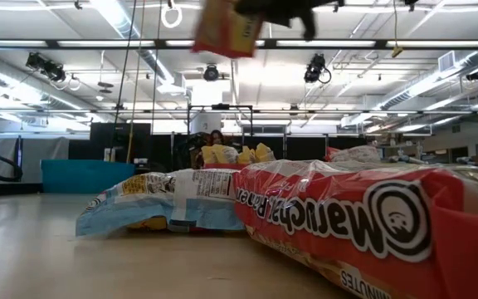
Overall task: Sort Maruchan noodles
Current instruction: Put the top red noodle pack into the yellow bin
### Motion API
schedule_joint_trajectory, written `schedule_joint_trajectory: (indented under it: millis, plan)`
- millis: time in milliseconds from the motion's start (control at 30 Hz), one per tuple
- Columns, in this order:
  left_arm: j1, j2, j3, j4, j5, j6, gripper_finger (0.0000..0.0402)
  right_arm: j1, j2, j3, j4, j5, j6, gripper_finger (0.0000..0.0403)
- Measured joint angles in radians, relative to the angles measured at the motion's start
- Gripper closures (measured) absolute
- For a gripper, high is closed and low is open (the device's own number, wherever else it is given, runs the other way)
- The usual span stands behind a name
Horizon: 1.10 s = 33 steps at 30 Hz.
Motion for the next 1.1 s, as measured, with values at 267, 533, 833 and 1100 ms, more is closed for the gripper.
schedule_joint_trajectory:
  millis: [267,533,833,1100]
  plan:
    - [-0.030,-0.036,0.001,-0.204,-0.020,-0.233,0.0195,-0.121,-0.283,0.000,-0.532,0.329,0.564,0.0338]
    - [-0.068,-0.023,0.000,-0.272,0.018,-0.309,0.0194,-0.333,-0.339,0.000,-1.050,0.313,1.323,0.0345]
    - [-0.123,-0.023,0.000,-0.308,0.027,-0.311,0.0194,-0.467,-0.345,0.000,-1.336,0.180,1.750,0.0345]
    - [-0.156,-0.023,0.000,-0.391,0.034,-0.407,0.0194,-0.535,-0.388,0.000,-1.351,0.083,1.925,0.0344]
